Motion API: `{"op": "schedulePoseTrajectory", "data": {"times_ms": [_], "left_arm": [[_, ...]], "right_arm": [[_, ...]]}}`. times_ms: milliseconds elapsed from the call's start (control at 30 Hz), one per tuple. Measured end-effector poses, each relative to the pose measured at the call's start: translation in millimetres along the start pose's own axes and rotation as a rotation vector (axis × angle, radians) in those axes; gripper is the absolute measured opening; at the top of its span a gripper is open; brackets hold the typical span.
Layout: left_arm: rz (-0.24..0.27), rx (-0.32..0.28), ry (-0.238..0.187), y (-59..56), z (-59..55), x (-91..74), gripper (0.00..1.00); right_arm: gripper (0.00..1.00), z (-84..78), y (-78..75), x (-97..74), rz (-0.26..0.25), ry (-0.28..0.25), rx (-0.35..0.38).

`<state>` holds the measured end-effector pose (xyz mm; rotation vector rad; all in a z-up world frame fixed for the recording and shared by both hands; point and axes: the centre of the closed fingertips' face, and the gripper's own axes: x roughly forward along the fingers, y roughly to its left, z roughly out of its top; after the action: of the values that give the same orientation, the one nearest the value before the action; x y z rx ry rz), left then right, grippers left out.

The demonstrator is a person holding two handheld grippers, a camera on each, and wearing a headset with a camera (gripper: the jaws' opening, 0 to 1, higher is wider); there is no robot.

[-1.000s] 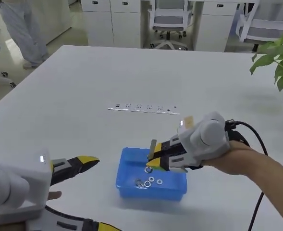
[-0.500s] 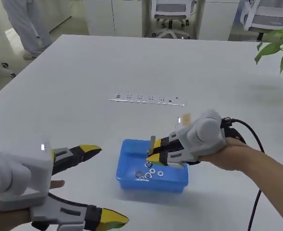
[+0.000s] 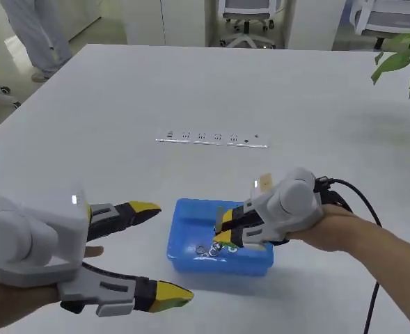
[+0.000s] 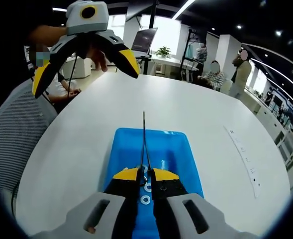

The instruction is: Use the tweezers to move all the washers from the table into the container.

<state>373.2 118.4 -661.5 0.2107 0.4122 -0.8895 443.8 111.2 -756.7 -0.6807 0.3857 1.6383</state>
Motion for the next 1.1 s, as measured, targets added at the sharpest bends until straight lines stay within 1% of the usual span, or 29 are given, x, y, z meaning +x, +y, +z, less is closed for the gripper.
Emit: {"op": "schedulePoseTrajectory", "data": {"times_ms": [167,300,467,533,633,767,867,967,1100], "left_arm": [[-0.014,0.024,-0.001,4.6,3.7,8.5,0.75],[-0.031,0.065,0.008,9.5,7.1,16.6,0.64],[-0.040,0.102,0.022,19.3,8.5,27.2,0.52],[-0.047,0.114,0.029,21.1,8.8,31.5,0.47],[-0.053,0.132,0.041,23.3,7.7,36.5,0.42],[-0.065,0.156,0.059,26.8,3.3,44.1,0.34],[-0.063,0.176,0.071,31.1,0.5,50.6,0.28],[-0.078,0.188,0.075,31.0,-0.1,56.0,0.26],[-0.099,0.208,0.076,25.9,2.9,63.4,0.22]], "right_arm": [[0.10,-5.0,3.6,3.7,0.017,0.012,-0.010],[0.10,-7.8,5.9,4.5,0.024,0.020,-0.019],[0.10,-11.7,8.7,5.1,0.032,0.031,-0.023],[0.10,-12.8,9.4,5.4,0.033,0.033,-0.024],[0.10,-12.5,9.5,4.9,0.031,0.027,-0.019],[0.10,-12.5,9.9,4.9,0.031,0.030,-0.024],[0.10,-12.1,10.9,4.8,0.034,0.032,-0.029],[0.10,-11.9,11.4,5.3,0.035,0.032,-0.032],[0.10,-12.3,11.8,5.7,0.037,0.034,-0.039]]}}
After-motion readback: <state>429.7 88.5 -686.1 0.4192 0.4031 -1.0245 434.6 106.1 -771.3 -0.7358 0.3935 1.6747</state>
